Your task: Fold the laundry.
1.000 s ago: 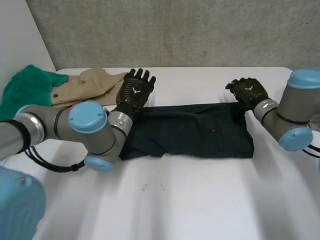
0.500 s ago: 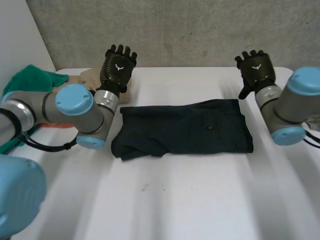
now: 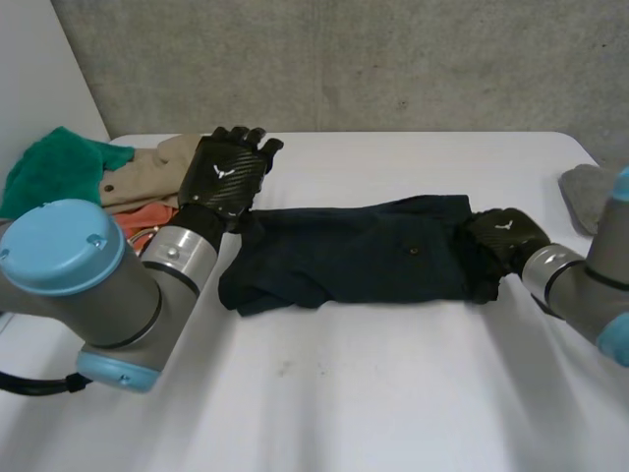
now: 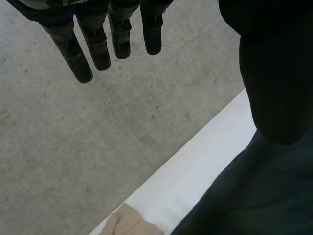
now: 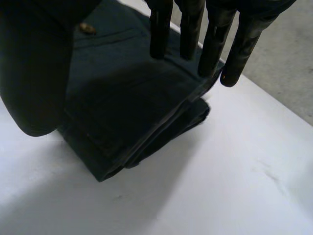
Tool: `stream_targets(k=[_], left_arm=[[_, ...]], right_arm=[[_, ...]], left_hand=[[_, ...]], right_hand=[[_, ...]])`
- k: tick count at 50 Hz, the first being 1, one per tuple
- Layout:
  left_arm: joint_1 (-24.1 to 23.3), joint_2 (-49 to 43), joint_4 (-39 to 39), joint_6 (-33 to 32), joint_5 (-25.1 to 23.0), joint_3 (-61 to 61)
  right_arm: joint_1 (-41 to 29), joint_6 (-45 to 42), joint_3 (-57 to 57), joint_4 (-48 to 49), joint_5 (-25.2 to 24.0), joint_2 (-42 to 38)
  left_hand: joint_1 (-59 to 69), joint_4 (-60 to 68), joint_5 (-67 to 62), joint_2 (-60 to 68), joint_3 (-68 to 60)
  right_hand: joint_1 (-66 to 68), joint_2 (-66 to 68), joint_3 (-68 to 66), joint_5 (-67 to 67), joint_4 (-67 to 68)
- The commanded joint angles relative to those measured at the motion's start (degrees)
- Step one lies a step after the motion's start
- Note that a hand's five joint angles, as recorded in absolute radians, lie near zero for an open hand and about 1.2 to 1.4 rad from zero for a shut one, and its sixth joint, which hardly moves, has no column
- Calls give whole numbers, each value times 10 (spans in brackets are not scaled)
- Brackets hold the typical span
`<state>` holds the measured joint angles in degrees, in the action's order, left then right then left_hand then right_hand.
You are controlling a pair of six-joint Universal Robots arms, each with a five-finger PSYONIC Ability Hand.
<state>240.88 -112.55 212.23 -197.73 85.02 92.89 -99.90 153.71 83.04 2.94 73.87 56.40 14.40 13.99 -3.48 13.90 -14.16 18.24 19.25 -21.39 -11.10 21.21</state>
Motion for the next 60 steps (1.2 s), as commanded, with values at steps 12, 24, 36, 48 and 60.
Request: stream_targets(k=[12,24,36,48,60], left_arm=[[-20,67,-28,16,-6,29],[-25,130,-71,46,-22,35],[-23,134,-71,56,-21,40],[-21,146,-68,64,-20,36],[-21,86,-71,62,-12,-72]], right_arm=[[8,-49,-10,76,37,-52],[116,-210,61,75,36,60],[-64,-344,52,124,-47,79],[-231,-461,57,195,-151,-24],[-211,-47,79,194,-108,90]], left_hand=[[-15,-11,6,-10,13],[-15,-11,6,-10,13],[-27,-23,18,-22,24],[-27,-23,18,-22,24],[-18,-14,9,-13,16]], right_hand=[[618,608,-586,-589,588],[618,608,-586,-589,588],[618,608,-586,-589,588],[618,608,-586,-589,588],[-82,-92,114,111,-112]])
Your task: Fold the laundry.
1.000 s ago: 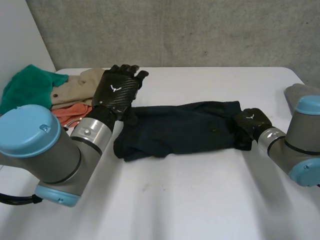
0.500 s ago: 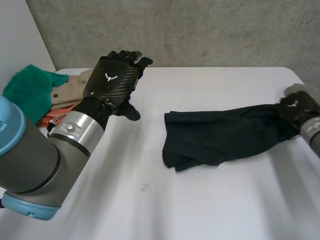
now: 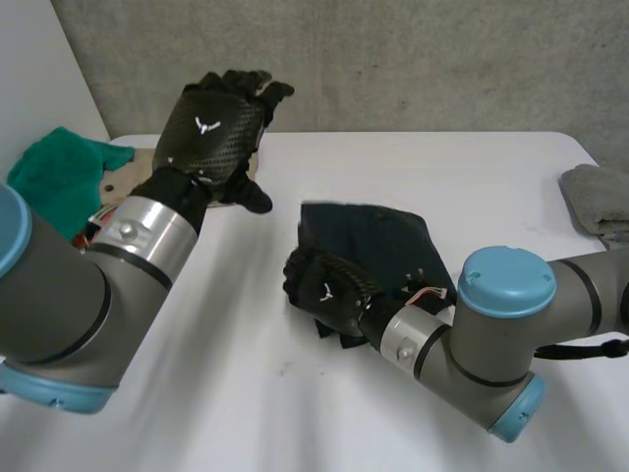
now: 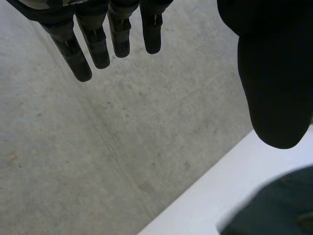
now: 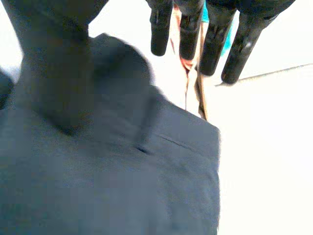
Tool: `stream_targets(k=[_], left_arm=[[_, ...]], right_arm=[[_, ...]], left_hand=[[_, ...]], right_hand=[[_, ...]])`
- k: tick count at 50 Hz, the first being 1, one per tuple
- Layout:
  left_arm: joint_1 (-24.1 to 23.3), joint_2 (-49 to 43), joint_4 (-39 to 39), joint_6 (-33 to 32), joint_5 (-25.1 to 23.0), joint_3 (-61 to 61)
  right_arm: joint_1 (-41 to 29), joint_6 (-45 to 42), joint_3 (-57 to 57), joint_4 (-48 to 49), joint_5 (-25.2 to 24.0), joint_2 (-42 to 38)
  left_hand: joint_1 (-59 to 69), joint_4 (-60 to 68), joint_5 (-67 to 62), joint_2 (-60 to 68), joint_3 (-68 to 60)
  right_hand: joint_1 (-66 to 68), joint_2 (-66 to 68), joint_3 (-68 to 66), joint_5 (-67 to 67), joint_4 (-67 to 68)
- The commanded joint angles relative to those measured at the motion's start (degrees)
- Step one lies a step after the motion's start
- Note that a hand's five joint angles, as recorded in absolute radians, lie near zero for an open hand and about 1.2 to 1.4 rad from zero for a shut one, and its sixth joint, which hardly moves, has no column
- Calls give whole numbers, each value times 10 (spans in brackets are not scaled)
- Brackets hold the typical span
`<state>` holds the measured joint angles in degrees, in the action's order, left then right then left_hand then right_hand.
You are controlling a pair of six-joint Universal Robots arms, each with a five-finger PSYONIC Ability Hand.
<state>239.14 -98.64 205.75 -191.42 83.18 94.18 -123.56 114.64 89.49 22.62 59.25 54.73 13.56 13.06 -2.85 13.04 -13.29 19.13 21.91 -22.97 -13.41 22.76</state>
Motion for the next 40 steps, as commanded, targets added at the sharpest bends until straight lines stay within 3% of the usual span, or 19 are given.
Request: stream_targets(k=[1,3,6,9,14,22,30,40], left_arm=[[-5,-64,-8,-1,7,-99],[-10,-97,-23,0,11,-142],[-23,-136,-51,0,15,-186],[-51,-196,-96,3,15,-251],[-79,-288,-165,5,19,-341],[-102,-407,-242,2,80,-439],[-99,-477,-298,-32,93,-460],[-100,-480,-301,-72,88,-457]], right_arm=[[31,392,16,-3,45,121],[66,535,12,-6,60,151],[112,636,1,-34,64,172],[147,660,-19,-79,65,179],[169,648,-118,-201,70,100],[163,578,-288,-349,89,-51],[160,536,-340,-373,111,-139],[155,422,-342,-374,162,-155]], left_hand=[[-8,-3,1,-3,6],[-8,-3,1,-3,6],[-8,-3,1,-3,6],[-8,-3,1,-3,6],[0,5,-7,5,-3],[12,17,-19,17,-15],[34,39,-41,39,-36],[32,37,-39,37,-35]], right_hand=[[-91,-119,130,134,-128],[-91,-119,130,134,-128],[-91,-119,130,134,-128],[-91,-119,130,134,-128],[-91,-119,130,134,-128],[-91,-119,130,134,-128],[-91,-119,130,134,-128],[-91,-119,130,134,-128]])
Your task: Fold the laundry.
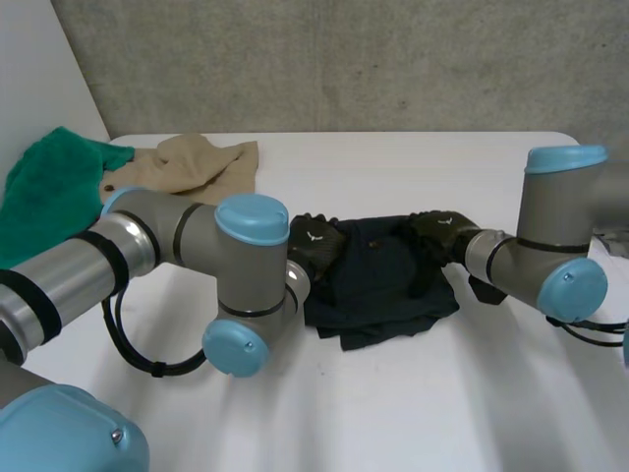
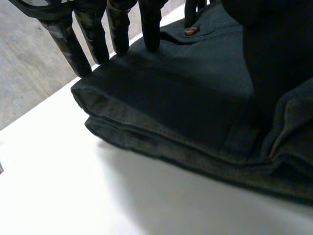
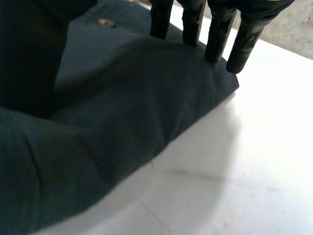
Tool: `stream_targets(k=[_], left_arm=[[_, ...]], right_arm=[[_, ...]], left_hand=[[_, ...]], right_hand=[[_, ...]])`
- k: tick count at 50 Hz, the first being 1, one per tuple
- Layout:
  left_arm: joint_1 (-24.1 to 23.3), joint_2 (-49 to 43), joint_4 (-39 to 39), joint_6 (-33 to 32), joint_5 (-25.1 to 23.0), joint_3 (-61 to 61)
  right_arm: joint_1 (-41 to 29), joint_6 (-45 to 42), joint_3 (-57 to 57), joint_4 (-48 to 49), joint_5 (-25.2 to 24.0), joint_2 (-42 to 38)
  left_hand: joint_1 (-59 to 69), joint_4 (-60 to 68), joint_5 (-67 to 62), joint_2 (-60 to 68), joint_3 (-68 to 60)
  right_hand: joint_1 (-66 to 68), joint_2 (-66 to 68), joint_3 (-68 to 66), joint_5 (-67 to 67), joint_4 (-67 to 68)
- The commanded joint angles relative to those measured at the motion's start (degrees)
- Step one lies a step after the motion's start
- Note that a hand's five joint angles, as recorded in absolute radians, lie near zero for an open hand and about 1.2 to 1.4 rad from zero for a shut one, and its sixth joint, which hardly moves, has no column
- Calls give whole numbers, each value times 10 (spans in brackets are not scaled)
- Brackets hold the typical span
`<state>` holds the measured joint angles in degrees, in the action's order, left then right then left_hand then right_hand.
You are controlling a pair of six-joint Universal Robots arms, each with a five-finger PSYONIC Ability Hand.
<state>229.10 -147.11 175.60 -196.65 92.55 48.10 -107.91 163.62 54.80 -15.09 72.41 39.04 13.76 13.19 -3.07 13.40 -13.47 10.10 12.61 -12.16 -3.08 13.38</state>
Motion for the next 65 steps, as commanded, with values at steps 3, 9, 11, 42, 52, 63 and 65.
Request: stream_targets(k=[3,9,11,42,52,63,65], left_arm=[[-1,16,0,-21,-7,4],[5,95,1,-15,-22,27],[8,137,4,-15,-46,51],[72,387,-12,48,-371,248],[74,386,-10,47,-370,248],[75,387,-9,47,-371,258],[75,387,-9,47,-371,259]], right_arm=[[-2,-70,11,4,32,24],[-1,-37,79,57,27,125],[1,-31,112,88,28,153],[-52,-204,475,544,-17,155],[-73,-198,420,530,5,122],[-56,-190,480,416,10,217],[-55,-186,485,409,9,218]], left_hand=[[28,34,-35,32,-31],[18,24,-25,22,-21],[12,17,-19,15,-15],[15,21,-22,19,-18],[17,22,-24,20,-20],[17,22,-24,20,-20],[17,22,-24,20,-20]], right_hand=[[-1,-26,22,31,-34],[-1,-26,22,31,-34],[-1,-26,22,31,-34],[-1,-26,22,31,-34],[-1,-26,22,31,-34],[-1,-26,22,31,-34],[-1,-26,22,31,-34]])
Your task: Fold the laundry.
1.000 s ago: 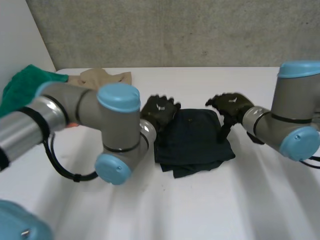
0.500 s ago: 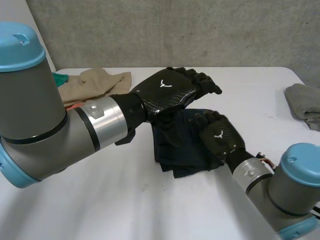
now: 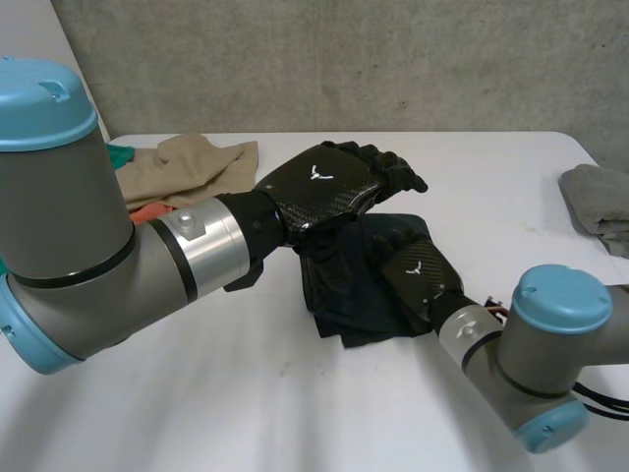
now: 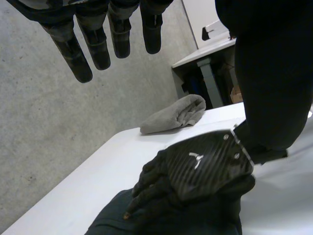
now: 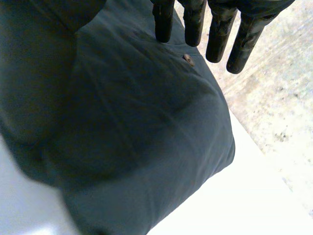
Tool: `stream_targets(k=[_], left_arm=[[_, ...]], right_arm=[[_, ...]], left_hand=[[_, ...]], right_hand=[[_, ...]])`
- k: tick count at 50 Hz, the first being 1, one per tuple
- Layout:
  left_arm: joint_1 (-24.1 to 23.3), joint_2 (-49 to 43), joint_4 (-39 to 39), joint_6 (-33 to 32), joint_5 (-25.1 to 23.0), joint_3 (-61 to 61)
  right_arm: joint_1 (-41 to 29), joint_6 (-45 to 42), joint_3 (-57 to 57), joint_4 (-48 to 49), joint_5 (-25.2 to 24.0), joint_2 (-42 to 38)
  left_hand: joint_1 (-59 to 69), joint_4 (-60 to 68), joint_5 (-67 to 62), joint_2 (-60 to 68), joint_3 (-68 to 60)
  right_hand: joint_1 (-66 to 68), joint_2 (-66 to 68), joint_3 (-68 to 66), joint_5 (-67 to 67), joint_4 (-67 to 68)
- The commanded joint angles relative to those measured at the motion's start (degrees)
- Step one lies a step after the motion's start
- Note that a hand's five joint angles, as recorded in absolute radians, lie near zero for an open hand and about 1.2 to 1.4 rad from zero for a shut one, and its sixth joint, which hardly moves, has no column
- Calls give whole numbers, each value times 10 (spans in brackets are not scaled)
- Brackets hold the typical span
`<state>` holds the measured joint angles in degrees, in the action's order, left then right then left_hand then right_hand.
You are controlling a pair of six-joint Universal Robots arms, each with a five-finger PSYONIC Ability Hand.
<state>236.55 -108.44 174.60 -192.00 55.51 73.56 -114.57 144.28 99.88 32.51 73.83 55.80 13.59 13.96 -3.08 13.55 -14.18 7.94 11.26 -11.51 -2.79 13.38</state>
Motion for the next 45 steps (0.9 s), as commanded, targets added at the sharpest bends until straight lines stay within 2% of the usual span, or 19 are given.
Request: stream_targets(k=[1,10,27,35,41,45], left_arm=[[0,0,1,1,-1,5],[-1,-1,2,0,-1,13],[1,-2,2,0,-1,15],[1,1,2,0,-1,18],[1,2,2,0,0,18],[4,2,0,1,0,18]], right_arm=[[12,14,37,-71,-5,50],[13,28,22,-69,-8,48],[5,48,-79,-68,0,-43],[5,49,-115,-68,0,-60],[4,50,-147,-69,-3,-75],[1,50,-166,-69,-3,-83]], left_hand=[[18,15,-24,19,-12],[18,15,-24,19,-12],[17,13,-22,17,-11],[17,13,-22,17,-11],[17,13,-22,17,-11],[18,15,-24,19,-12]], right_hand=[[21,-13,15,28,-34],[21,-13,15,28,-34],[30,-4,6,19,-25],[181,148,-145,-132,127],[420,386,-384,-371,365],[457,424,-421,-409,403]])
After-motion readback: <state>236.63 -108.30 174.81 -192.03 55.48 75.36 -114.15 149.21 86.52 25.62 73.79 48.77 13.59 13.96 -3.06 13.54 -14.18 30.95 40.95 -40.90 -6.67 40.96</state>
